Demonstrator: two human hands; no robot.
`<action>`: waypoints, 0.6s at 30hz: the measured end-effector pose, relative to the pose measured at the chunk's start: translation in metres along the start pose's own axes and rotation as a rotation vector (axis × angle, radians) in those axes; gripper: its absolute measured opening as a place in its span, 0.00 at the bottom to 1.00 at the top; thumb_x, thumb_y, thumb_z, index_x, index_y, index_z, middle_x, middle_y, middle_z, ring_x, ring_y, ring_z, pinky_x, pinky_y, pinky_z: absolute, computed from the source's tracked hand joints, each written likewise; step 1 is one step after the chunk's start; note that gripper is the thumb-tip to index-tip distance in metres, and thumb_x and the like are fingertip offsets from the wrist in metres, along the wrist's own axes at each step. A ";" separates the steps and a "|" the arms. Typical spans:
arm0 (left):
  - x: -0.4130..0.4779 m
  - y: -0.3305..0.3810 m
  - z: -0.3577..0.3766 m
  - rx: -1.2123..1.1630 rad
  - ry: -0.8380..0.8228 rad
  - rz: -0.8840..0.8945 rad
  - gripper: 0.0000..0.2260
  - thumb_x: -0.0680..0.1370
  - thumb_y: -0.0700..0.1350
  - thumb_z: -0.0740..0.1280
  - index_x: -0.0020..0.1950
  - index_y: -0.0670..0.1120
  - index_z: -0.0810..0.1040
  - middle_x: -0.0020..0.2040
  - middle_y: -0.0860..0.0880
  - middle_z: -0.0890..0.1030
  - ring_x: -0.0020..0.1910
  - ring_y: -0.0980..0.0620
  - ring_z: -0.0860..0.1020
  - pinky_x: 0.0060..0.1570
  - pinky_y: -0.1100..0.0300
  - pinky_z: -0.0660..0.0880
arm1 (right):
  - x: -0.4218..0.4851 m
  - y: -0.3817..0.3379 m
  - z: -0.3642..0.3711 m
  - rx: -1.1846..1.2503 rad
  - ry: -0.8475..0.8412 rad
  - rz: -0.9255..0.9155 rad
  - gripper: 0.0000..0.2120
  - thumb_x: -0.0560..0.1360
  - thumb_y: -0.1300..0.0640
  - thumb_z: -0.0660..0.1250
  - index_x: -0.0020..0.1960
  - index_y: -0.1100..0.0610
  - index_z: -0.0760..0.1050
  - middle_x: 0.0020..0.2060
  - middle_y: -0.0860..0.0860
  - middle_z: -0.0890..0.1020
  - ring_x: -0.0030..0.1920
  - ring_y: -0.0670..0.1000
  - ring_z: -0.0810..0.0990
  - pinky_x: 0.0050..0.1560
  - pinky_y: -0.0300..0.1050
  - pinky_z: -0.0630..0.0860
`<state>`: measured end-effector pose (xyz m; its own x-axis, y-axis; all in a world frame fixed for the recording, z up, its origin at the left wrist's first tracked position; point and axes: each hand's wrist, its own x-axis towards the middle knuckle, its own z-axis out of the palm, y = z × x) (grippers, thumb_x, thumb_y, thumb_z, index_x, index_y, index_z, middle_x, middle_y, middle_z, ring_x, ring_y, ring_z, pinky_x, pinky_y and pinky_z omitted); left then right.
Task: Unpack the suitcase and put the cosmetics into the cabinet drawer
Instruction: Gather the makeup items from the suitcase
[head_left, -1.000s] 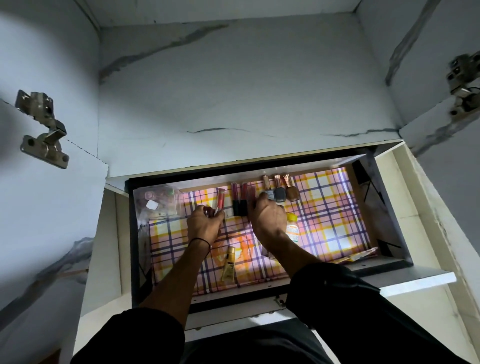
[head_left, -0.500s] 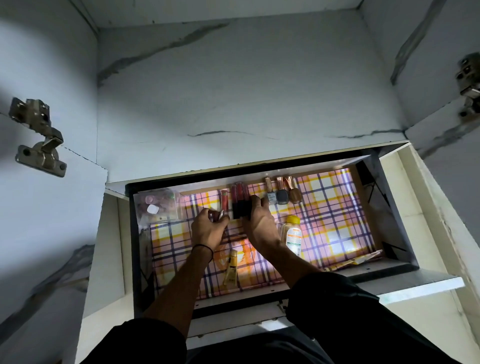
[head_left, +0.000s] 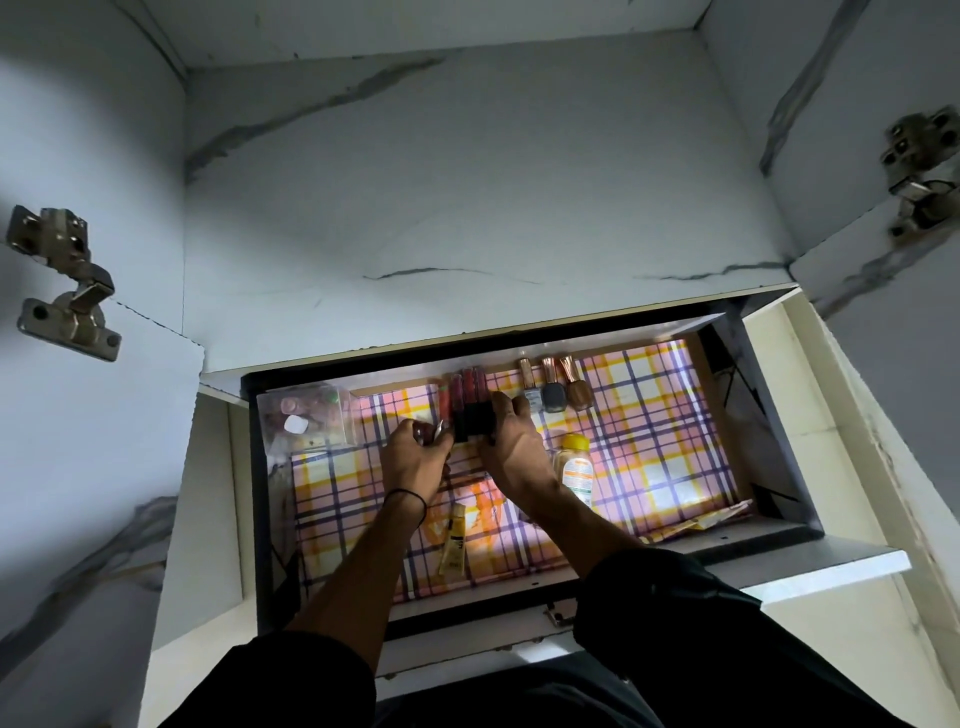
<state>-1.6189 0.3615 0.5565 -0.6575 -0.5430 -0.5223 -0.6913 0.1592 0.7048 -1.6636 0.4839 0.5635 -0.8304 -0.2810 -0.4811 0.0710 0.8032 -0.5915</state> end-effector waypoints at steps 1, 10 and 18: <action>-0.001 -0.001 0.000 0.004 0.000 0.005 0.07 0.75 0.43 0.72 0.48 0.42 0.78 0.42 0.48 0.80 0.40 0.51 0.78 0.34 0.65 0.72 | -0.002 0.002 -0.001 -0.006 0.000 -0.020 0.21 0.81 0.55 0.61 0.73 0.56 0.64 0.67 0.57 0.69 0.62 0.54 0.71 0.53 0.38 0.68; -0.001 0.003 0.004 -0.100 -0.011 -0.055 0.09 0.74 0.46 0.74 0.46 0.42 0.77 0.40 0.43 0.83 0.36 0.45 0.82 0.33 0.55 0.80 | -0.060 0.021 -0.031 0.157 0.251 -0.061 0.23 0.82 0.44 0.60 0.73 0.48 0.59 0.65 0.58 0.70 0.53 0.61 0.79 0.51 0.55 0.81; -0.024 -0.021 -0.009 -0.194 0.020 -0.065 0.07 0.77 0.44 0.71 0.47 0.43 0.75 0.41 0.38 0.82 0.35 0.42 0.79 0.35 0.51 0.78 | -0.077 0.042 -0.041 0.052 0.132 0.449 0.44 0.73 0.41 0.74 0.74 0.61 0.52 0.68 0.62 0.61 0.69 0.62 0.65 0.70 0.58 0.70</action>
<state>-1.5863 0.3637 0.5583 -0.6062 -0.5637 -0.5611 -0.6597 -0.0376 0.7506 -1.6193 0.5607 0.6026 -0.7739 0.1604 -0.6127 0.4644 0.8014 -0.3768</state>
